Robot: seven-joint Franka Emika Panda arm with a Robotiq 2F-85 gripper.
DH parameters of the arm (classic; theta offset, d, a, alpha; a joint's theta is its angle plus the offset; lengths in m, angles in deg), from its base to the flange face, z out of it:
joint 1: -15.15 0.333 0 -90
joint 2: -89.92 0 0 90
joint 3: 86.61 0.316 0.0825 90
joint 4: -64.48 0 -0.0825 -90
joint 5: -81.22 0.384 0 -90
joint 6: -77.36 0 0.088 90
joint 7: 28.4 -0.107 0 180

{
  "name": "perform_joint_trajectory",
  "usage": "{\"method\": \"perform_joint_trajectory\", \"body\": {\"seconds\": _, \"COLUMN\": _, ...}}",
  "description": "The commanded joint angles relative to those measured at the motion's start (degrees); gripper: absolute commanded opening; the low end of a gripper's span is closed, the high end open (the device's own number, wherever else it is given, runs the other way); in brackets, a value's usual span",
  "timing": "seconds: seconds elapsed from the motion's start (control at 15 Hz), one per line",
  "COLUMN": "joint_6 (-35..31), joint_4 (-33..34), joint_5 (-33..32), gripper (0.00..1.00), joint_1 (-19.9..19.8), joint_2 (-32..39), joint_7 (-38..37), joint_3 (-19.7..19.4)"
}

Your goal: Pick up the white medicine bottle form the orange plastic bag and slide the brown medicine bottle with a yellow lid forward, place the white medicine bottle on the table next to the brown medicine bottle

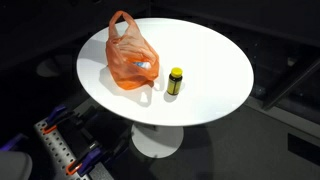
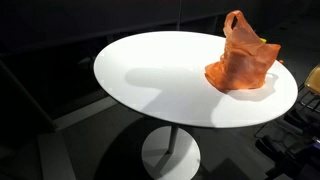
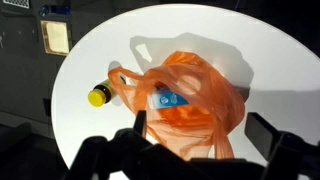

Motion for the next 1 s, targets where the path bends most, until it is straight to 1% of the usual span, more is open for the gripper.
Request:
{"method": "perform_joint_trajectory", "body": {"seconds": 0.0, "joint_6": 0.3, "joint_4": 0.1, "joint_5": -0.8, "gripper": 1.0, "joint_1": 1.5, "joint_2": 0.2, "joint_7": -0.7, "joint_3": -1.3}}
{"method": "perform_joint_trajectory", "body": {"seconds": 0.27, "joint_6": 0.3, "joint_4": 0.1, "joint_5": -0.8, "gripper": 1.0, "joint_1": 1.5, "joint_2": 0.2, "joint_7": -0.7, "joint_3": -1.3}}
{"method": "perform_joint_trajectory", "body": {"seconds": 0.53, "joint_6": -0.4, "joint_4": 2.7, "joint_5": -1.2, "gripper": 1.0, "joint_1": 0.7, "joint_2": 2.1, "joint_7": -0.9, "joint_3": -2.0}}
{"method": "perform_joint_trajectory", "body": {"seconds": 0.8, "joint_6": -3.2, "joint_4": 3.4, "joint_5": -0.8, "gripper": 1.0, "joint_1": -0.2, "joint_2": 4.2, "joint_7": -0.9, "joint_3": -4.0}}
{"method": "perform_joint_trajectory", "body": {"seconds": 0.93, "joint_6": -5.8, "joint_4": 3.0, "joint_5": -0.5, "gripper": 1.0, "joint_1": -0.7, "joint_2": 5.8, "joint_7": -1.1, "joint_3": -5.3}}
